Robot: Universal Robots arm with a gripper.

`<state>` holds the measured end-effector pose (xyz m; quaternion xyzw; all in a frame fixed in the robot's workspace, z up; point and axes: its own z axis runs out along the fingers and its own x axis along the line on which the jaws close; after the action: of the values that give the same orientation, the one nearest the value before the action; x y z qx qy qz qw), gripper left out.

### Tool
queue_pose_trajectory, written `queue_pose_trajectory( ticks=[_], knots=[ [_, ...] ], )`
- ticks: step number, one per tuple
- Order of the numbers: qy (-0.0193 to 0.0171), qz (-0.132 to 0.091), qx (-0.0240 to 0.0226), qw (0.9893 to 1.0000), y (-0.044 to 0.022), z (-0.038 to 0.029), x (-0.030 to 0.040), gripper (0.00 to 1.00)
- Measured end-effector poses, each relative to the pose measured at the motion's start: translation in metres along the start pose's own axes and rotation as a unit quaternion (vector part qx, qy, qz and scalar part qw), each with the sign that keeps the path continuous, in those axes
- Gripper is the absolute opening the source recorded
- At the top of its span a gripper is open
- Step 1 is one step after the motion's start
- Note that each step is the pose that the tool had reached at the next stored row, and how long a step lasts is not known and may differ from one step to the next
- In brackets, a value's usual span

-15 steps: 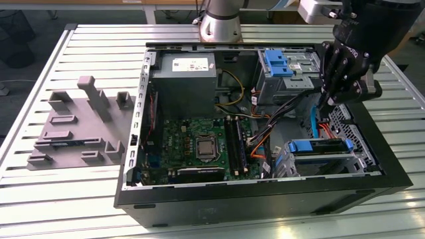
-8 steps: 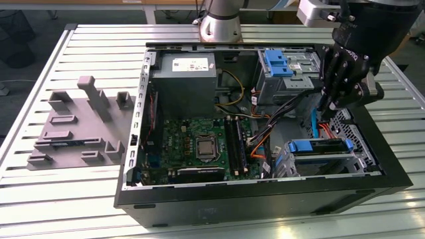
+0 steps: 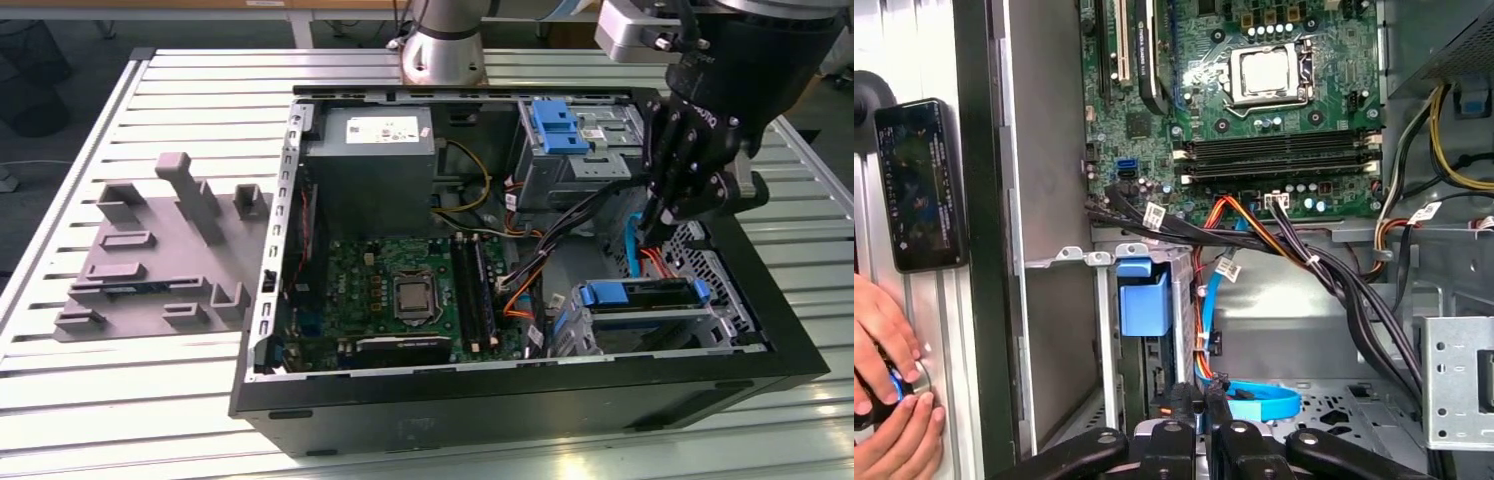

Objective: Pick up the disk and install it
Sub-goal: 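Insert the second disk wire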

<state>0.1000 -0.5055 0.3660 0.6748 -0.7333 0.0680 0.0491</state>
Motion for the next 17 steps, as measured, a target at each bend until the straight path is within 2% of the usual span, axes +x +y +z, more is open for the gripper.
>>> queue_pose_trajectory(
  ticks=[3, 17],
  knots=[
    [-0.0029, 0.0, -0.0003, 1.0, -0.0001, 0.0003, 0.0012, 0.16],
    [-0.003, 0.0, -0.0003, 1.0, -0.0002, 0.0006, 0.002, 0.16]
  ],
)
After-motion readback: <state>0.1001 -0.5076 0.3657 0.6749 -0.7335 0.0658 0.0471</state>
